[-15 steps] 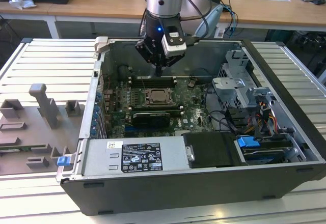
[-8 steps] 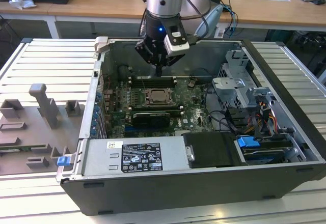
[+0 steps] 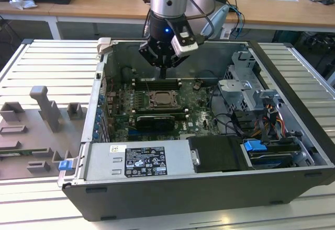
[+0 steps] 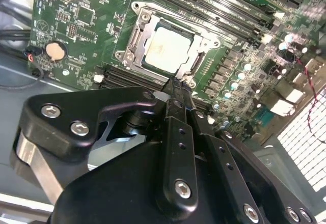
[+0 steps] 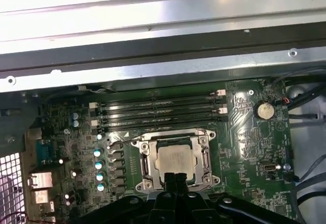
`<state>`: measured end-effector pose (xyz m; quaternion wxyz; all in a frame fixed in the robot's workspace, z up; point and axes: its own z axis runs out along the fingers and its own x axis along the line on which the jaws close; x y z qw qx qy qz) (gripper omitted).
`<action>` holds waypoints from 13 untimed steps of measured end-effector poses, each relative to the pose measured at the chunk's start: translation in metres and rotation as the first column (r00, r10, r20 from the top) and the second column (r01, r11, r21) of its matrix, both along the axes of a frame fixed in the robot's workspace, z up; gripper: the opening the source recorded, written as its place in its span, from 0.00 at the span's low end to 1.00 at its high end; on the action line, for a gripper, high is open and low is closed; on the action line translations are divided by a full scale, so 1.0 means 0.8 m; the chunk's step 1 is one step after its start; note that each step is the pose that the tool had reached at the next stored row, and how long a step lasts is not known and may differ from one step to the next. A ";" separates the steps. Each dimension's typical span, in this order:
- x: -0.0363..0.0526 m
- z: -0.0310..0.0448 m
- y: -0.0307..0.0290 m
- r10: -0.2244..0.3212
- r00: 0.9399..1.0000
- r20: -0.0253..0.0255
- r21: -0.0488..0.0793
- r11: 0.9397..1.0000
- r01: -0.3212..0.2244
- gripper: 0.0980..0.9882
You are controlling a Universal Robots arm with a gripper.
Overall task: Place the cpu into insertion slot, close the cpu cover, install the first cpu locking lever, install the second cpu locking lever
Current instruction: 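Install the first cpu locking lever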
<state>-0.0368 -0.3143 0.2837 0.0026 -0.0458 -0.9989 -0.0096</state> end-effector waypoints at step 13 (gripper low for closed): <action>0.000 0.0000 0.0000 0.205 0.979 0.000 0.000 0.979 -0.205 0.01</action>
